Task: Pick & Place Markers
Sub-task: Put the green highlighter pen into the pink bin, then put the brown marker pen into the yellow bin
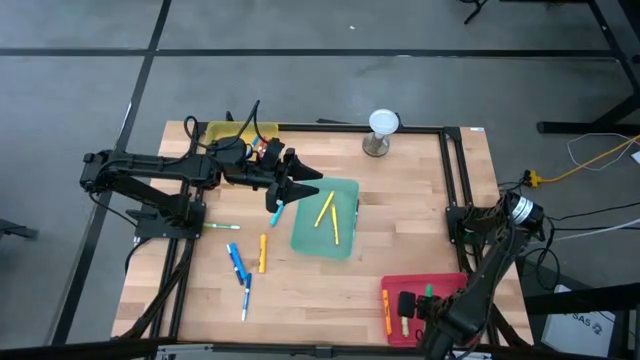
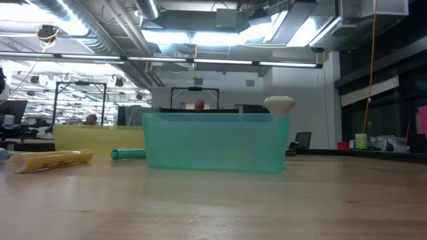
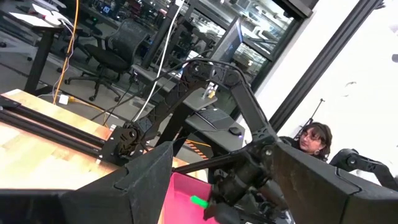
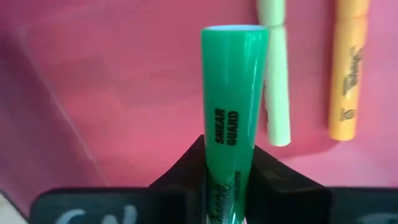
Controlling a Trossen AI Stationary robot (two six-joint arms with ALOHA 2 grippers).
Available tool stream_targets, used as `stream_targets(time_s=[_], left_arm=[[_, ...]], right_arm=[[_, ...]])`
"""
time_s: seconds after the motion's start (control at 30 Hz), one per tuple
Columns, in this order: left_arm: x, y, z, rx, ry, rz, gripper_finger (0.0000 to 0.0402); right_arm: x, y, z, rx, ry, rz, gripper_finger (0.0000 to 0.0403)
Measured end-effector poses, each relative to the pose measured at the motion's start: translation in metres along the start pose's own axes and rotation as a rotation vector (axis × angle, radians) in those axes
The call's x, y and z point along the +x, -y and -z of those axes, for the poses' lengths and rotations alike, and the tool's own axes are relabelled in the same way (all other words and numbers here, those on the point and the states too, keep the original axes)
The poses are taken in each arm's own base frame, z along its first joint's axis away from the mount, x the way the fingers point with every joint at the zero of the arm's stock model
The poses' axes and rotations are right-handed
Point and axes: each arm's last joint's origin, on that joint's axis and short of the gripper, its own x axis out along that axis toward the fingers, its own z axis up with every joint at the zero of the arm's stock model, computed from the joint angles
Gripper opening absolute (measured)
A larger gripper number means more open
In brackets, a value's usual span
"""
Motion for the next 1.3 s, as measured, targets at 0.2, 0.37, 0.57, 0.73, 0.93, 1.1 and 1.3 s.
stream_targets(time_s=[0.2, 0.37, 0.57, 0.73, 0.93, 1.1, 1.3], left_arm=[[0.000, 0.000, 0.000, 0.000, 0.000, 0.000, 0.0267], [0.000, 0.000, 0.000, 0.000, 0.000, 0.000, 0.0267], [0.000, 0.000, 0.000, 0.000, 0.002, 0.000, 0.0267], [0.000, 0.000, 0.000, 0.000, 0.004, 0.001, 0.0267], [0.000, 0.000, 0.000, 0.000, 0.003, 0.000, 0.0267], [0.000, 0.000, 0.000, 0.000, 0.004, 0.000, 0.0267], [0.000, 0.000, 0.000, 0.000, 0.003, 0.001, 0.0267]], right_arm=[[0.027, -0.005, 0.006, -0.043, -0.004, -0.004, 0.0058], [0.038, -0.008, 0.012, -0.093, -0.043, -0.003, 0.0058], [0.039, -0.007, 0.011, -0.083, -0.036, -0.001, 0.0091], [0.039, -0.008, 0.011, -0.037, -0.015, -0.044, 0.0127], [0.039, -0.008, 0.011, -0.014, -0.001, -0.072, 0.0147], [0.030, -0.006, 0.008, 0.025, 0.005, -0.069, 0.0148], [-0.005, 0.002, 0.003, 0.085, 0.094, -0.032, 0.0136]])
